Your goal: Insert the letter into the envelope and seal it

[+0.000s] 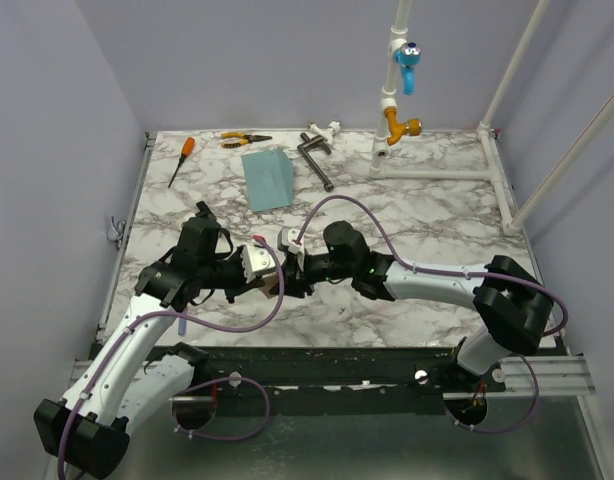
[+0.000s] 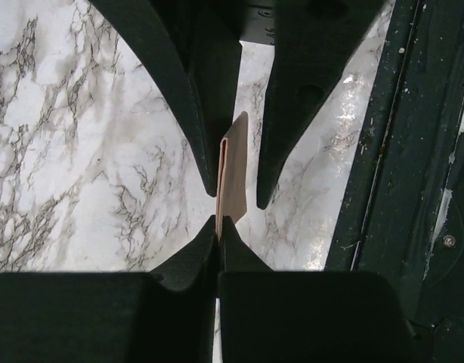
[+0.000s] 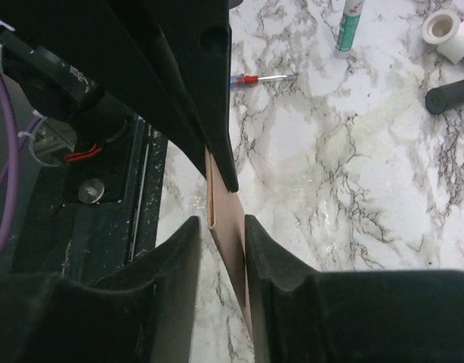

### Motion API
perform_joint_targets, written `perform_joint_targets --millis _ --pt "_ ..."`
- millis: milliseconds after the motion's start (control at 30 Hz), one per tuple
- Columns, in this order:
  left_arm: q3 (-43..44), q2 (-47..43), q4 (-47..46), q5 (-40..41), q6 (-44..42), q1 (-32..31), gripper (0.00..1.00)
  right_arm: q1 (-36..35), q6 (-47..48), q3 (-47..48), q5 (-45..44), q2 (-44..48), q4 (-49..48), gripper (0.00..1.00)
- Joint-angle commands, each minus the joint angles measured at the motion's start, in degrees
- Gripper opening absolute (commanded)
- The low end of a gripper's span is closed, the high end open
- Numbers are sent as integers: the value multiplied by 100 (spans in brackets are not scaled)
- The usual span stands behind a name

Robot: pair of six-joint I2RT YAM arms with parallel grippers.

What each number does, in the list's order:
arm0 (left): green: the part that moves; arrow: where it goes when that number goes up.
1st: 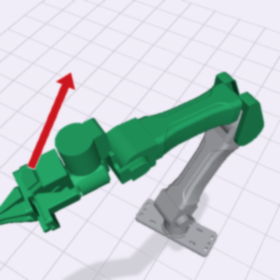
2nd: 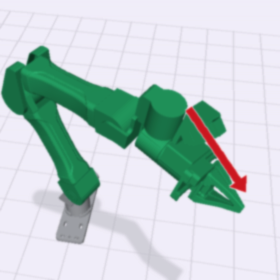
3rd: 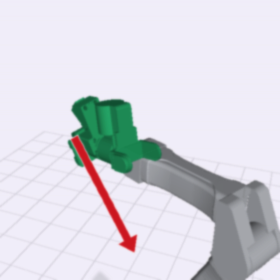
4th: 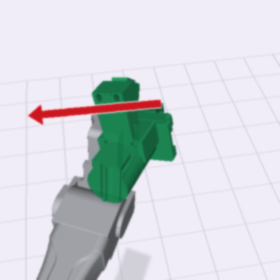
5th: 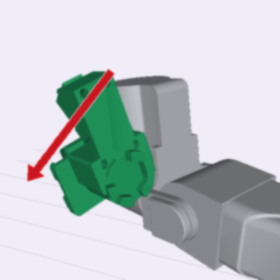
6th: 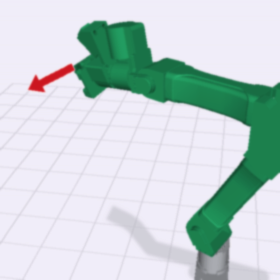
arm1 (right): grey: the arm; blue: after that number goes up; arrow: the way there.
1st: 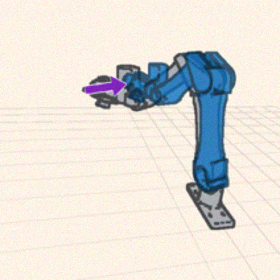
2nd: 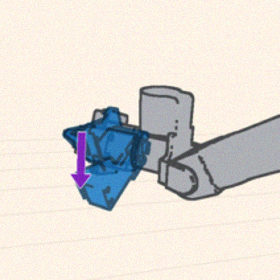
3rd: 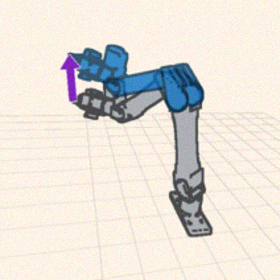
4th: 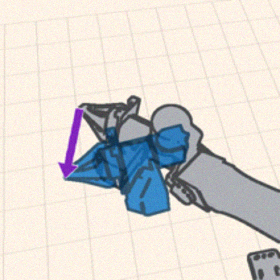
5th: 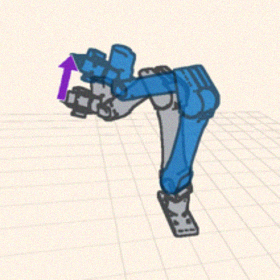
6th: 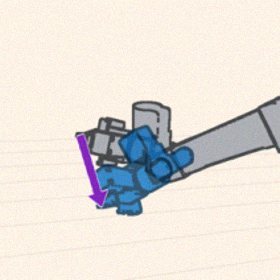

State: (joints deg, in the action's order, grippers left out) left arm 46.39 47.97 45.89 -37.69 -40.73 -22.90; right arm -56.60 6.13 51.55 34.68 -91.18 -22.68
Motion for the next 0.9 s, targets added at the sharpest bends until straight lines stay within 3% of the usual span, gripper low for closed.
perform_joint_targets --millis 0,67,100,233,300,367,400,467,633,867 --pt "-58 -81 -151 -327 137 -5 0 -36 -250 -106 22 -117 -437 19" --pt "-28 -81 -181 -342 189 -4 0 -40 -262 -109 11 -127 -453 3" --pt "-21 -84 -185 -363 217 -4 0 -36 -253 -89 -27 -128 -421 1" --pt "38 -36 -343 -235 477 -4 2 -15 -354 -78 -415 -78 -256 1" --pt "88 34 -445 59 639 -4 51 96 -535 -133 -659 7 -256 1" --pt "178 84 -514 347 690 -5 87 352 -929 -217 -880 127 -206 1" --pt "233 94 -577 496 740 -4 94 492 -1146 -247 -988 196 -135 1" --pt "367 166 -774 720 915 -7 99 800 -1560 -311 -1372 415 106 1" --pt "791 792 -1669 1422 1599 -4 99 1396 -2196 -175 -3082 995 1546 1" --pt "2283 3053 -2220 2925 2158 -273 99 2180 -2385 -322 -3889 1586 2511 1"
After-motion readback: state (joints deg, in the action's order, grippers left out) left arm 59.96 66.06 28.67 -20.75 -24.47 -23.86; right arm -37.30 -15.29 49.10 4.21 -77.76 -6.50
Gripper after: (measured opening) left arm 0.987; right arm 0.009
